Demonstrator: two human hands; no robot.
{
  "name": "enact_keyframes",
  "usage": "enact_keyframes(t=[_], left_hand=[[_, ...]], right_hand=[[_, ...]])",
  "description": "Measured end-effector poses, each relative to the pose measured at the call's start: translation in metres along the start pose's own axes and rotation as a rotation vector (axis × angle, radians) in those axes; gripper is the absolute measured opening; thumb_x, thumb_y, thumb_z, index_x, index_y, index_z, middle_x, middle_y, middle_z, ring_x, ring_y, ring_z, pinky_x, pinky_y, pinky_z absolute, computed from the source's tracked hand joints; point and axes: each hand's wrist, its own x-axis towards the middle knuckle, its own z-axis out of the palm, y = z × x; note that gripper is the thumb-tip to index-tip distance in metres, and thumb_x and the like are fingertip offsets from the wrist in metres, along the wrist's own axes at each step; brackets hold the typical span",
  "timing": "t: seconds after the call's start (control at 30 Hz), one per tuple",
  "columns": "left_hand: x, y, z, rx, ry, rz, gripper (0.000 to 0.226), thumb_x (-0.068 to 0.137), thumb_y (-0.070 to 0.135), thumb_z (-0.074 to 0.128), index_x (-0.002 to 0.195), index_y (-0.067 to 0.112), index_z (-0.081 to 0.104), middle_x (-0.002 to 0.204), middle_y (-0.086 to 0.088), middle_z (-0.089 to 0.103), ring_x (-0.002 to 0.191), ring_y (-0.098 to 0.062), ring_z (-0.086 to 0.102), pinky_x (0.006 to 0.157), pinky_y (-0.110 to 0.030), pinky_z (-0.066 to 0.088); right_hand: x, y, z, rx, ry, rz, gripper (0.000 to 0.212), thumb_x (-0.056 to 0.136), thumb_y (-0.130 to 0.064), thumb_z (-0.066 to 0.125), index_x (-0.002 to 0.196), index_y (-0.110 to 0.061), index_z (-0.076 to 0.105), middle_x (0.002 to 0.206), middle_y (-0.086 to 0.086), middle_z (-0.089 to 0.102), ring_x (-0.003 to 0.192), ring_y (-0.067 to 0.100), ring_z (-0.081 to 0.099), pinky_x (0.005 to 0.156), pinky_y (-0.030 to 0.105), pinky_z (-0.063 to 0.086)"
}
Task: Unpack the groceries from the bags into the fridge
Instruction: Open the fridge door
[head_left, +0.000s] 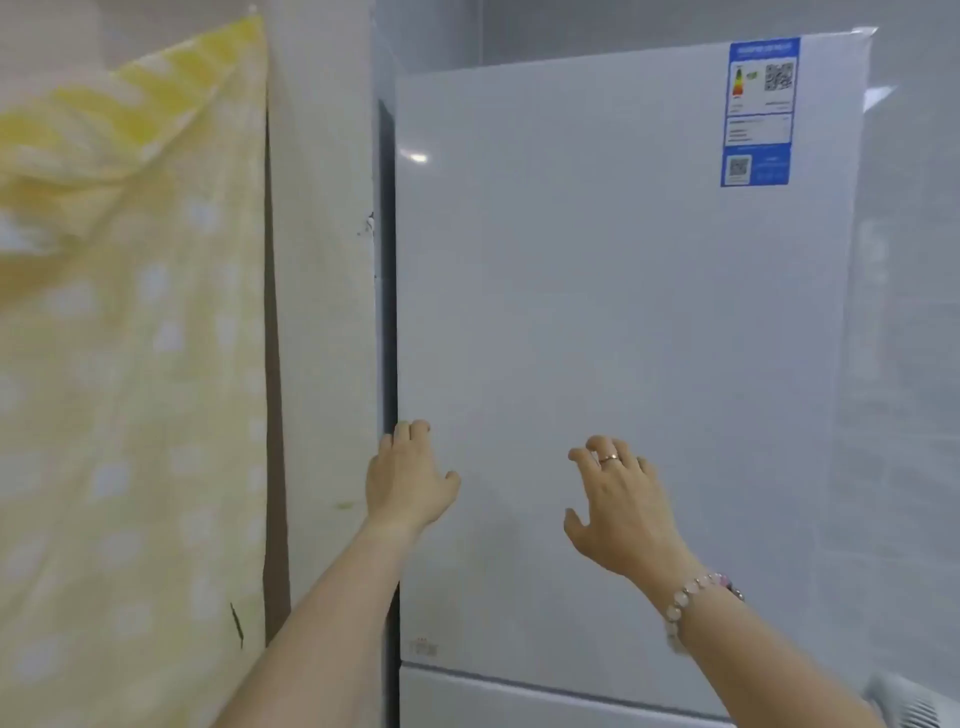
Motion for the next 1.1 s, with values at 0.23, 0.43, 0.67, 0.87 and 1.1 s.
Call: enact_keyframes(t=[0.23, 0.43, 0.67, 0.87, 1.1], left_hand=[[0.059, -0.012, 0.021, -0.489, 0.035, -0.288, 0.101, 0.074, 0.049, 0.072, 0.143, -0.002, 0.019, 0.145, -0.017, 0.029, 0.133, -0.029, 0.034, 0.105, -0.032, 0.031], [0.081, -0.025, 0.042, -0.675, -0.015, -0.338, 0.099, 0.068, 0.054, 0.075, 0.136, -0.001, 0.029, 0.141, -0.012, 0.039, 0.131, -0.026, 0.039, 0.103, -0.030, 0.034], [0.071, -0.024, 0.055, -0.764, 0.028, -0.386, 0.079, 0.073, 0.050, 0.073, 0.129, 0.005, 0.041, 0.132, -0.009, 0.049, 0.123, -0.025, 0.047, 0.095, -0.026, 0.036], [0.073, -0.037, 0.050, -0.682, -0.029, -0.298, 0.065, 0.081, 0.040, 0.069, 0.128, 0.002, 0.045, 0.132, -0.014, 0.052, 0.123, -0.027, 0.049, 0.097, -0.027, 0.037], [0.016, -0.047, 0.024, -0.498, 0.146, -0.232, 0.059, 0.073, 0.053, 0.069, 0.111, 0.012, 0.050, 0.110, -0.007, 0.061, 0.099, -0.028, 0.059, 0.072, -0.030, 0.043]], right_hand=[[0.041, -0.011, 0.066, 0.009, 0.158, -0.002, 0.110, 0.036, -0.055, 0.087, 0.128, -0.013, 0.044, 0.133, 0.016, 0.052, 0.124, 0.035, 0.042, 0.088, 0.052, 0.050], [0.056, -0.029, 0.091, 0.059, 0.194, 0.067, 0.120, 0.040, -0.057, 0.086, 0.139, -0.013, 0.035, 0.147, 0.016, 0.029, 0.136, 0.039, 0.021, 0.104, 0.058, 0.020], [0.057, -0.030, 0.102, 0.126, 0.166, 0.092, 0.129, 0.047, -0.059, 0.083, 0.148, -0.015, 0.017, 0.159, 0.010, 0.000, 0.145, 0.031, -0.009, 0.111, 0.055, -0.002], [0.054, -0.033, 0.101, 0.160, 0.166, 0.102, 0.136, 0.047, -0.057, 0.084, 0.152, -0.019, 0.006, 0.159, 0.007, -0.004, 0.146, 0.032, -0.006, 0.111, 0.054, 0.000], [0.026, -0.039, 0.076, 0.291, 0.301, 0.086, 0.120, 0.055, -0.066, 0.063, 0.152, -0.022, 0.009, 0.159, 0.006, -0.001, 0.145, 0.032, -0.001, 0.112, 0.049, 0.000]])
